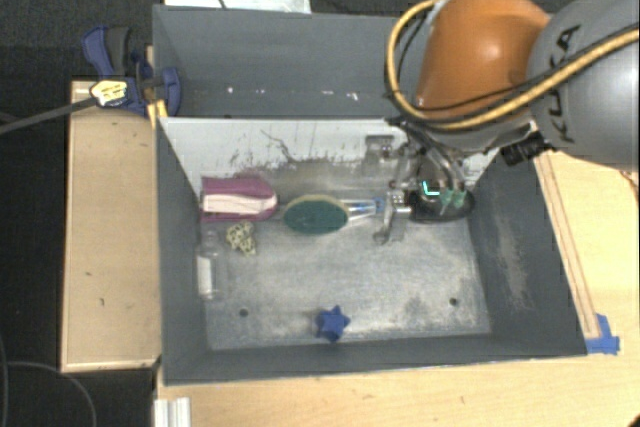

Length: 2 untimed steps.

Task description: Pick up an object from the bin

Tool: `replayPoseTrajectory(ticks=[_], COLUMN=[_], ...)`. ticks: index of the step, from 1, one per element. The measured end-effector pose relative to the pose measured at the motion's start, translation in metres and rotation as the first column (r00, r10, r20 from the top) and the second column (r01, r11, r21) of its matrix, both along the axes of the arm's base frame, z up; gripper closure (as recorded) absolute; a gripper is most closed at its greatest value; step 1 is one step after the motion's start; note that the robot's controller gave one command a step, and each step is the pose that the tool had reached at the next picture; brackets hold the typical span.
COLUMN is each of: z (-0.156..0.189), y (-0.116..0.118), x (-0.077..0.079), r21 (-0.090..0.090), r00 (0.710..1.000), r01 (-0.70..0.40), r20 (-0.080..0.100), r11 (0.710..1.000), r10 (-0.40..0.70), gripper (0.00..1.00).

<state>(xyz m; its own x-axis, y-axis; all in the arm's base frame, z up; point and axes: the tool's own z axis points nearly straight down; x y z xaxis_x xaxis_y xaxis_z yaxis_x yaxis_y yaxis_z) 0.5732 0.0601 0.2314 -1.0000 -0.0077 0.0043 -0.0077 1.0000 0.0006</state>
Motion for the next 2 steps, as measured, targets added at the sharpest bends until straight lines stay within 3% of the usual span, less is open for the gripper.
replayPoseTrajectory(ticks=[1,2], z=[-0.146,-0.156], y=[0.051,0.049], x=[0.012,0.022], r21=[0.000,-0.002], r00=[0.995,0.988], r01=[-0.098,-0.156], r20=[0.012,0.021], r11=[0.995,0.988], r10=[0.098,0.156], gripper=[0.00,0.00])
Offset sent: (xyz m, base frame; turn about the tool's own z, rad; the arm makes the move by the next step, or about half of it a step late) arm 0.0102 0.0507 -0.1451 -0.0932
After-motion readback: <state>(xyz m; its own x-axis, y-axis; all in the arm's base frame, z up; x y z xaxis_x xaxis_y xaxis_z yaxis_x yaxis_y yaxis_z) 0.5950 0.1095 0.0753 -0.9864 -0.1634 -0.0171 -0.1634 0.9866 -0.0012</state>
